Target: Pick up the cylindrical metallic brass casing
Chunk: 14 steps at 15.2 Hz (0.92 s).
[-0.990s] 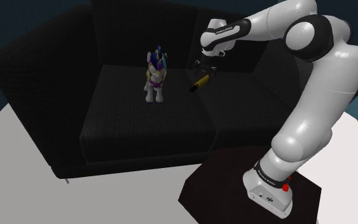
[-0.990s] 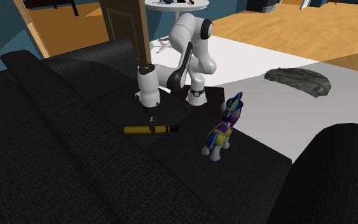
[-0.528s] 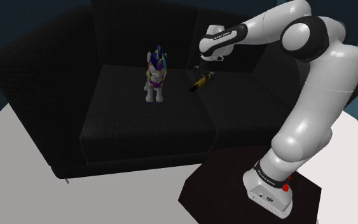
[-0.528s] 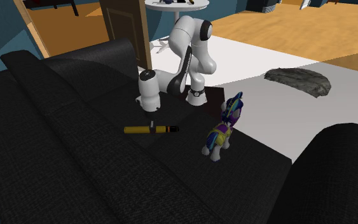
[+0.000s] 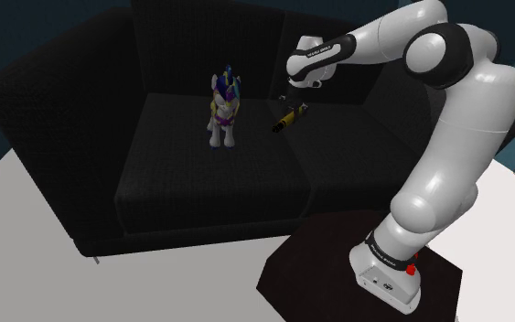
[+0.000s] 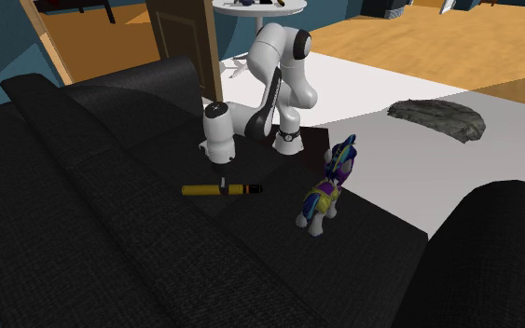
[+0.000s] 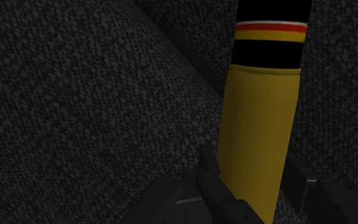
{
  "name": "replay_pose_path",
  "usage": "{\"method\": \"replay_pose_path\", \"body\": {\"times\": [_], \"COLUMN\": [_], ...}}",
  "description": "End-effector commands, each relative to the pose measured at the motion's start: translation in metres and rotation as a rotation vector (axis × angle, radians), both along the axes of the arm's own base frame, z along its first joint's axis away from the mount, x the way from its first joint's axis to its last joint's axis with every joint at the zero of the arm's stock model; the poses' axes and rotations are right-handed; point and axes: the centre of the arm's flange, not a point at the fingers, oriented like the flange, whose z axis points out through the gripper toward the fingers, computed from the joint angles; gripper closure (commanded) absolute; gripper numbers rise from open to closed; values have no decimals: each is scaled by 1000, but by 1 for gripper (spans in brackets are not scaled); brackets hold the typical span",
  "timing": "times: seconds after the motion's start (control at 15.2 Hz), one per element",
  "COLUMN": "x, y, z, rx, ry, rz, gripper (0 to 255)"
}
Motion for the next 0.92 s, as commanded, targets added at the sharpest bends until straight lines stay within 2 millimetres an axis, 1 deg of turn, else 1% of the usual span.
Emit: {"method": "replay_pose_path", "body": {"times": [0.0, 0.86], "x": [0, 0], "y": [0, 0], "z": [-1, 68], "rx": [0, 0], "ry": [1, 1], "rz": [0, 0], "gripper": [255, 255]}}
